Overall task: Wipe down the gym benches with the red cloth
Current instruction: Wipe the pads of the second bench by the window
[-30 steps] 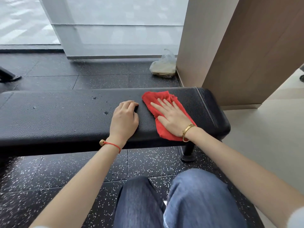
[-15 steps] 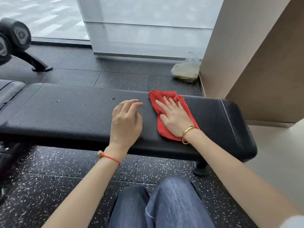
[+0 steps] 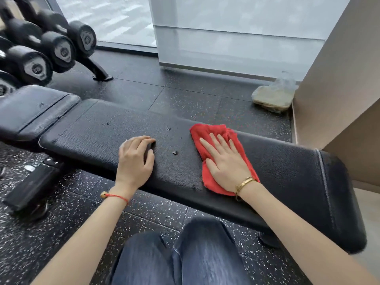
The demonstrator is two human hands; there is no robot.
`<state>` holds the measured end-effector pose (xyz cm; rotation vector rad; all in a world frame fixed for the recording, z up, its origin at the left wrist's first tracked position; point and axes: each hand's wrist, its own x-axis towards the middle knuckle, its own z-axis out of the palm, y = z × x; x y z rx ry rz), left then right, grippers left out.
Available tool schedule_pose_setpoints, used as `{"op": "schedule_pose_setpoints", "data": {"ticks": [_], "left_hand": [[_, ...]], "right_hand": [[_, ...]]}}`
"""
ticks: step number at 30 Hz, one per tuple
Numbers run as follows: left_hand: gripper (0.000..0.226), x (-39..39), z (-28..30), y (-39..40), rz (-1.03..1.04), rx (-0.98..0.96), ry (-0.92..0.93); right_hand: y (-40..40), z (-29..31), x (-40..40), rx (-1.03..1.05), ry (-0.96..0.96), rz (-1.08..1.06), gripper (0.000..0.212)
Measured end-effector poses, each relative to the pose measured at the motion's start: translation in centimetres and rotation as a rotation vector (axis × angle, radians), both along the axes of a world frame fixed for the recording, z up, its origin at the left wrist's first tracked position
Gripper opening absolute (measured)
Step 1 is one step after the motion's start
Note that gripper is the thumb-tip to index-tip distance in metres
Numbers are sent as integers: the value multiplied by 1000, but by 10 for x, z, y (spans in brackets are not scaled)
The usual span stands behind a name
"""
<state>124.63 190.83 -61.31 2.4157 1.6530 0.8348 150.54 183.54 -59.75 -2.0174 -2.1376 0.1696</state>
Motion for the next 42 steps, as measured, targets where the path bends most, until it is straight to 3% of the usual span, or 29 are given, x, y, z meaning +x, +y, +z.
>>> {"op": "schedule_pose_setpoints", "data": {"ticks": [3, 7, 14, 22, 29, 37, 42], "left_hand": [[40, -1, 1, -2, -1, -8, -9], [38, 1, 4, -4, 3, -22, 3], [39, 0, -1, -3, -6, -17, -13], [40, -1, -4, -3, -16, 0, -16], [39, -2, -6, -1, 0, 10, -26], [39, -1, -7, -3, -3, 19, -29], [39, -1, -7, -2, 4, 38, -32]], "right_hand": [[37, 9, -4, -42, 1, -103, 59], [58, 11, -34, -51, 2, -64, 59], [-7, -1, -48, 26, 49, 85, 61], [53, 9, -45, -37, 31, -190, 59], [2, -2, -73, 36, 34, 29, 61], [63, 12, -51, -55, 14, -210, 58], [19, 4, -76, 24, 55, -1, 60]]}}
